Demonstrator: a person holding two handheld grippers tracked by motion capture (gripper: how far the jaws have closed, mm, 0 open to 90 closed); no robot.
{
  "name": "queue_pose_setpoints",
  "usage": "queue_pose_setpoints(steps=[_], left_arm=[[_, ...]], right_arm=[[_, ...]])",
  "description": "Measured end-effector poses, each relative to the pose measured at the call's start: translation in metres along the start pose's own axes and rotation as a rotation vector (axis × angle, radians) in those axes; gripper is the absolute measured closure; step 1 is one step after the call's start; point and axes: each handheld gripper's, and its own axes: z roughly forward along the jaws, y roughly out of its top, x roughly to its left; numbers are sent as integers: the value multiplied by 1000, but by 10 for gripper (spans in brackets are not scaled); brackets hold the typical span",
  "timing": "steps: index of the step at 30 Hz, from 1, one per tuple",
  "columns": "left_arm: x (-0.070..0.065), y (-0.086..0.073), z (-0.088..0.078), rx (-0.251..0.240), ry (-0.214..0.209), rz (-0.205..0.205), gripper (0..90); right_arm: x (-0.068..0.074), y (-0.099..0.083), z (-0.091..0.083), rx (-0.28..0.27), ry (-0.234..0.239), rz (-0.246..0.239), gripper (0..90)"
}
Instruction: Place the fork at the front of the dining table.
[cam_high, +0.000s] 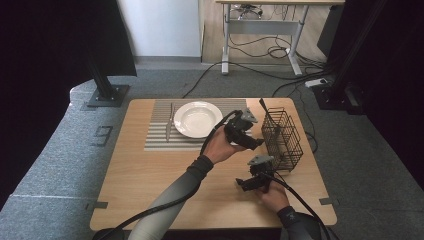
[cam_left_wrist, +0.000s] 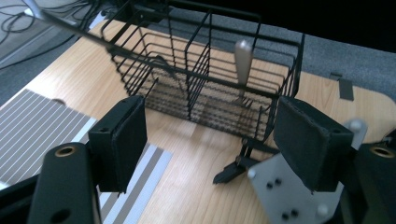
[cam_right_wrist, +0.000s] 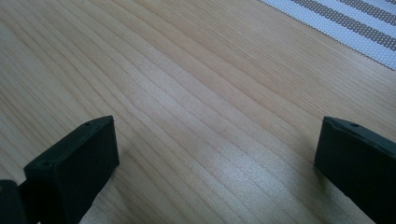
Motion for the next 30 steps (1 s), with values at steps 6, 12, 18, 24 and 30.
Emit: queue_pose_setpoints(steps=[6, 12, 18, 24, 30], left_arm=[[-4, 14, 14, -1, -31, -3, 316], [-9, 22, 28, 5, -51, -4, 405], [-12, 25, 44, 33, -56, -15, 535], [-15, 25, 51, 60, -86, -32, 766], [-14, 26, 46, 14, -115, -63, 865]], right_arm=[[0, 0, 0, 1, 1, 1, 0], [0, 0, 0, 2, 3, -3, 0], [1, 0, 0, -1, 2, -6, 0], [1, 0, 0, -1, 3, -10, 0], [1, -1, 0, -2, 5, -14, 0]])
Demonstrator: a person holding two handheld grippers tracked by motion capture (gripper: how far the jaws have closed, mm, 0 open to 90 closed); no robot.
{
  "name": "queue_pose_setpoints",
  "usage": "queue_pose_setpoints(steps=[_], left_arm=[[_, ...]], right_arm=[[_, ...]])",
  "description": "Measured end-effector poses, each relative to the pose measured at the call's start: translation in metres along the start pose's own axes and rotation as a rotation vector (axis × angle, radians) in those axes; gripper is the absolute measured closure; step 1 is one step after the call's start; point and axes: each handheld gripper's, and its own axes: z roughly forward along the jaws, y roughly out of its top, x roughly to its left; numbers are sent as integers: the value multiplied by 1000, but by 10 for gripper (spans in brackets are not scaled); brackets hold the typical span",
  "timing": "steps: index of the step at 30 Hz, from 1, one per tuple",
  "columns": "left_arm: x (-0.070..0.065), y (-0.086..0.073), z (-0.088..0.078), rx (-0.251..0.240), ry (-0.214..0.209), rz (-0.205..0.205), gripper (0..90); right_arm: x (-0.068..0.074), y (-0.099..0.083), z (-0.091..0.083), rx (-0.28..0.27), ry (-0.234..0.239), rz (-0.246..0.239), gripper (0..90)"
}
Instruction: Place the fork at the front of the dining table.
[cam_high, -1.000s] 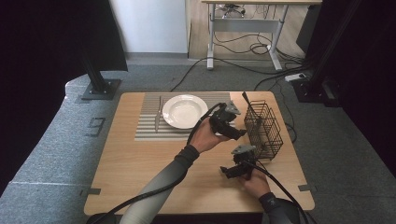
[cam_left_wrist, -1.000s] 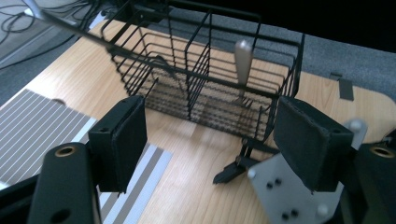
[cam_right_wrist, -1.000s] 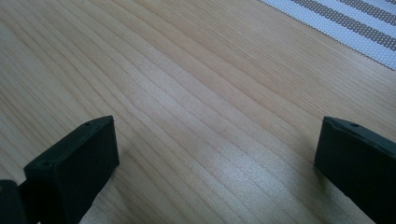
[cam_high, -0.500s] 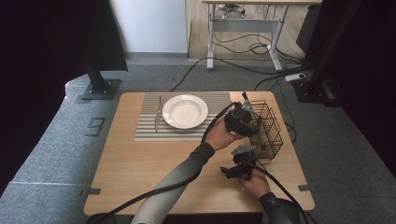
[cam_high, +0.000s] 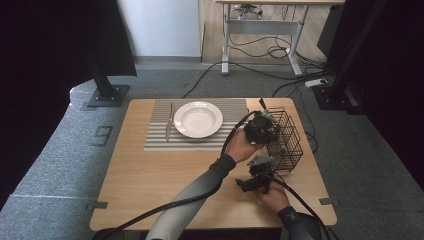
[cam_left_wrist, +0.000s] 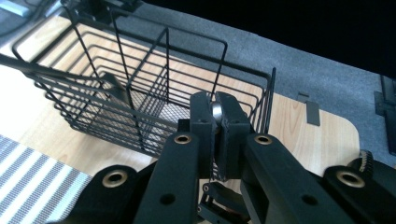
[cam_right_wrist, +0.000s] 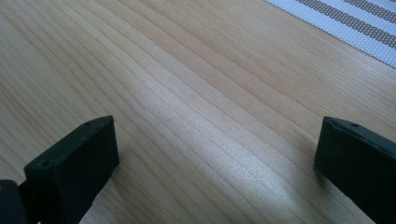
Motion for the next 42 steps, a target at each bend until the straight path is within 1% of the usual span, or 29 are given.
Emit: queue_pose_setpoints(steps=[2, 9, 10, 11, 14, 19, 20, 21, 23, 24, 26, 27, 28, 29, 30, 31, 33, 36, 37, 38, 39, 40, 41, 42], left_arm=[[-2, 3, -4, -9, 10, 18, 866], [-5, 9, -19, -46, 13, 33, 867], [-5, 9, -19, -46, 13, 33, 867], [-6, 12, -25, -57, 10, 39, 867], [-8, 18, -37, -69, 12, 49, 867], [-11, 28, -60, -86, 22, 71, 867], [-11, 28, -60, -86, 22, 71, 867], [-11, 32, -71, -95, 26, 76, 867], [-12, 34, -81, -99, 32, 84, 867], [-12, 34, -81, -99, 32, 84, 867], [-13, 36, -95, -102, 47, 98, 867], [-13, 36, -95, -102, 47, 98, 867], [-14, 36, -103, -103, 57, 107, 867], [-14, 35, -108, -103, 62, 110, 867], [-14, 35, -108, -103, 62, 110, 867], [-13, 32, -116, -110, 66, 109, 867], [-11, 27, -122, -114, 72, 102, 867], [-7, 16, -130, -106, 83, 96, 867], [-7, 16, -130, -106, 83, 96, 867], [-2, 9, -135, -99, 92, 92, 867], [0, 5, -137, -98, 96, 85, 867], [0, 5, -137, -98, 96, 85, 867], [5, -4, -141, -91, 101, 76, 867], [7, -8, -142, -90, 107, 68, 867]], right_arm=[[0, 0, 0, 0, 0, 1, 0], [0, 0, 0, 0, 0, 0, 0], [0, 0, 0, 0, 1, 1, 0], [1, 0, 0, 2, 0, 9, 0], [1, 0, 0, 2, 2, 7, 0], [1, 0, 0, 1, 2, 5, 0], [1, 0, 0, 2, 3, 5, 0], [1, 0, 0, 2, 3, 6, 0], [1, 0, 0, 1, 2, 7, 0], [1, 0, 0, 1, 2, 7, 0], [1, 0, 0, 0, 2, 4, 0], [1, 0, 0, 1, 2, 8, 0], [1, 0, 0, 1, 2, 9, 0], [1, 0, 0, 1, 2, 9, 0], [1, 0, 0, 1, 2, 9, 0], [1, 0, 0, 3, 2, 11, 0], [1, 0, 0, 3, 2, 8, 0], [1, 0, 0, 0, 5, 8, 0], [1, 0, 0, 0, 5, 8, 0], [1, 0, 0, 1, 7, 6, 0], [1, 0, 0, 0, 6, 6, 0], [1, 0, 0, 1, 7, 7, 0], [1, 0, 0, 3, 7, 5, 0], [1, 0, 0, 3, 7, 6, 0]])
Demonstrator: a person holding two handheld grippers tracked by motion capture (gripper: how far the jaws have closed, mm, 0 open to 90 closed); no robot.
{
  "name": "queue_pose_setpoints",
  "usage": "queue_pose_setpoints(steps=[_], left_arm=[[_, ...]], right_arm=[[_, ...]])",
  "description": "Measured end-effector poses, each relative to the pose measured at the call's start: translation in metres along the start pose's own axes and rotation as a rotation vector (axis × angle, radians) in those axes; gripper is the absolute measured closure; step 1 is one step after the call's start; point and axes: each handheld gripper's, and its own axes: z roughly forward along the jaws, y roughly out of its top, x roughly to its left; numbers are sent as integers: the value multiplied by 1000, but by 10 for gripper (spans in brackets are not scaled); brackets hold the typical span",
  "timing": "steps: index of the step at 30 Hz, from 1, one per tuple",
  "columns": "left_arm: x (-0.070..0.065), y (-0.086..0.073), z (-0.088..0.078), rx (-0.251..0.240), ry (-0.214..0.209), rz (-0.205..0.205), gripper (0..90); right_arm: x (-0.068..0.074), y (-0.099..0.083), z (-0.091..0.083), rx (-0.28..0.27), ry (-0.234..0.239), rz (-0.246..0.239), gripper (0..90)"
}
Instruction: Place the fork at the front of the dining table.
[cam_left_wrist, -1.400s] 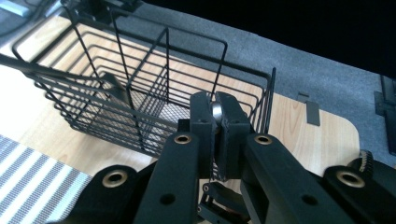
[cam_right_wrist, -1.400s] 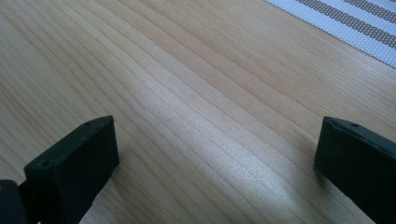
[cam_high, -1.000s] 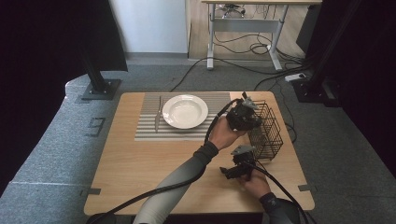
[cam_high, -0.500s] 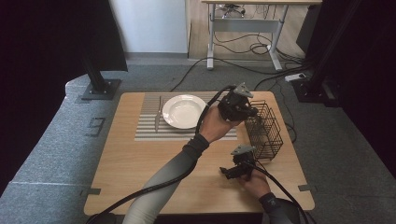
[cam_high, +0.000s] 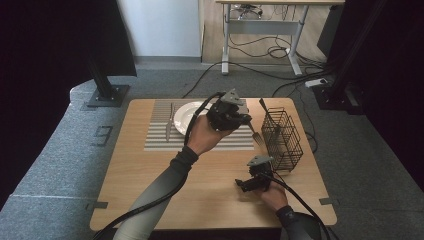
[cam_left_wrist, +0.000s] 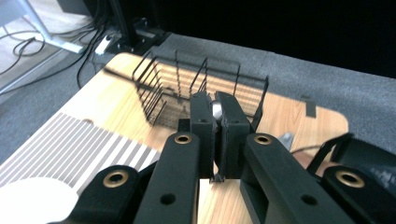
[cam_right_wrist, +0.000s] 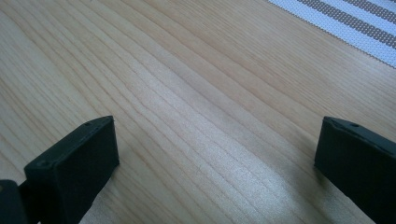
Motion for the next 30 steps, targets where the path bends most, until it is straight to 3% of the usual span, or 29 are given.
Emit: queue_pose_setpoints(steps=[10, 19, 28, 30], left_arm=[[12, -44, -9, 42, 10, -35, 867], [15, -83, -8, 65, -13, -55, 867], [12, -100, -6, 79, -24, -69, 867], [9, -102, -3, 95, -29, -58, 867]], right_arm=[[1, 0, 0, -4, -1, -3, 0], [2, 1, -4, -2, -4, -9, 76], [6, 19, -22, -57, -2, -49, 126], [8, 32, -26, -72, 17, -56, 140]])
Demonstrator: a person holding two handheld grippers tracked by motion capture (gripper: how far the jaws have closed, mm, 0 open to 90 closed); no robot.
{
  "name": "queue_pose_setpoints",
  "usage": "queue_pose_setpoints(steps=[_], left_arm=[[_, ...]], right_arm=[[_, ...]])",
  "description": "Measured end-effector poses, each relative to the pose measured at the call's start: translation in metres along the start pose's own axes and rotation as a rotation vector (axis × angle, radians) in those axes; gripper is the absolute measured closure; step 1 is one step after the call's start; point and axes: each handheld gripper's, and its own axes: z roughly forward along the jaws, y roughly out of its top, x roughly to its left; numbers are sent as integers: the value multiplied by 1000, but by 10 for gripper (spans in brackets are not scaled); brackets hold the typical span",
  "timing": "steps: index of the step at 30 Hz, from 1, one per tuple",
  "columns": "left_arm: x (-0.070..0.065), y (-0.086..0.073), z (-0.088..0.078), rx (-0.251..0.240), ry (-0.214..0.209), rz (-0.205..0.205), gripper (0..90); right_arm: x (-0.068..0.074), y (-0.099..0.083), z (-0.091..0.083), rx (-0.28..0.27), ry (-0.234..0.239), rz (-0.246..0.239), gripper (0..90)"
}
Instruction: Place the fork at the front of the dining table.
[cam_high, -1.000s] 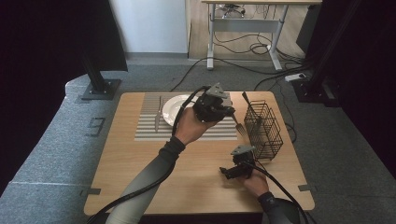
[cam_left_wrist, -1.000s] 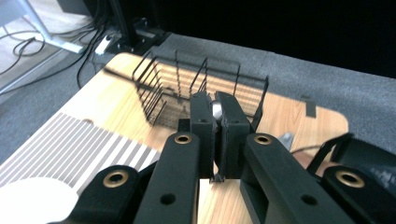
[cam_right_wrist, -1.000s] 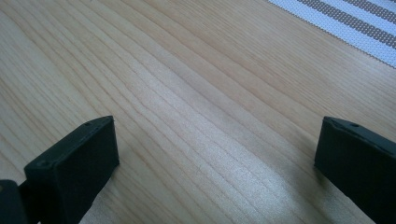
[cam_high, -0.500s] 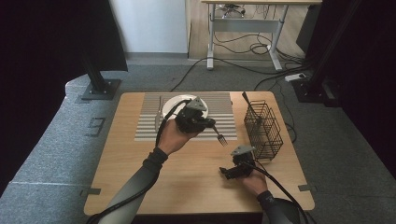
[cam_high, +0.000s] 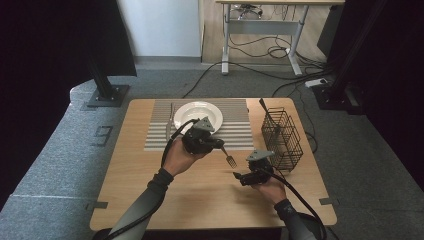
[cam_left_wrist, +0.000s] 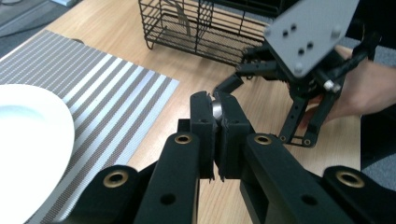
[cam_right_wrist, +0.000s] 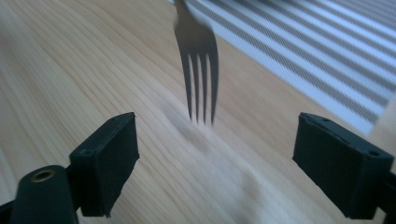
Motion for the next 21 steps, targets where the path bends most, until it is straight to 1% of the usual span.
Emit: queue_pose_setpoints(steps=[1, 3, 4, 5, 6, 7, 8, 9, 10, 11, 12, 13, 14, 15, 17, 19, 20, 21], left_arm=[[-1, 0, 1, 7, -1, 5, 867], [-2, 0, 3, 14, -3, 14, 867], [-3, 0, 4, 19, -5, 17, 867], [-4, 0, 5, 21, -6, 20, 867], [-4, 0, 5, 21, -6, 20, 867], [-5, 0, 6, 23, -5, 25, 867], [-7, 1, 7, 25, 0, 30, 867], [-7, 1, 7, 31, 3, 37, 867], [-7, 1, 7, 31, 3, 37, 867], [-9, 2, 8, 34, 2, 41, 867], [-9, 3, 8, 37, 0, 44, 867], [-9, 3, 8, 37, 1, 46, 867], [-9, 3, 8, 37, 1, 46, 867], [-9, 4, 8, 37, 2, 48, 867], [-9, 5, 8, 33, 4, 49, 867], [-10, 6, 9, 29, 7, 46, 867], [-10, 6, 9, 29, 7, 46, 867], [-9, 6, 10, 23, 6, 45, 867]], right_arm=[[1, 6, 0, 0, 13, -7, 161], [3, 15, 0, 6, 22, -25, 212], [5, 20, 0, 12, 25, -43, 243], [6, 25, 0, 15, 23, -53, 292], [6, 25, 0, 15, 23, -53, 292], [7, 30, 0, 11, 25, -63, 329], [7, 39, 0, -7, 48, -60, 409], [7, 41, 0, -12, 56, -53, 434], [7, 45, 0, -19, 67, -50, 478], [7, 48, 0, -26, 78, -55, 535], [7, 50, 0, -27, 83, -60, 570], [8, 52, 0, -27, 81, -66, 610], [8, 52, 0, -27, 81, -66, 610], [10, 56, 0, -24, 78, -85, 692], [12, 57, 0, -22, 80, -104, 761], [17, 58, 1, -19, 57, -141, 792], [17, 58, 1, -19, 57, -141, 792], [24, 58, 1, -19, 33, -181, 819]])
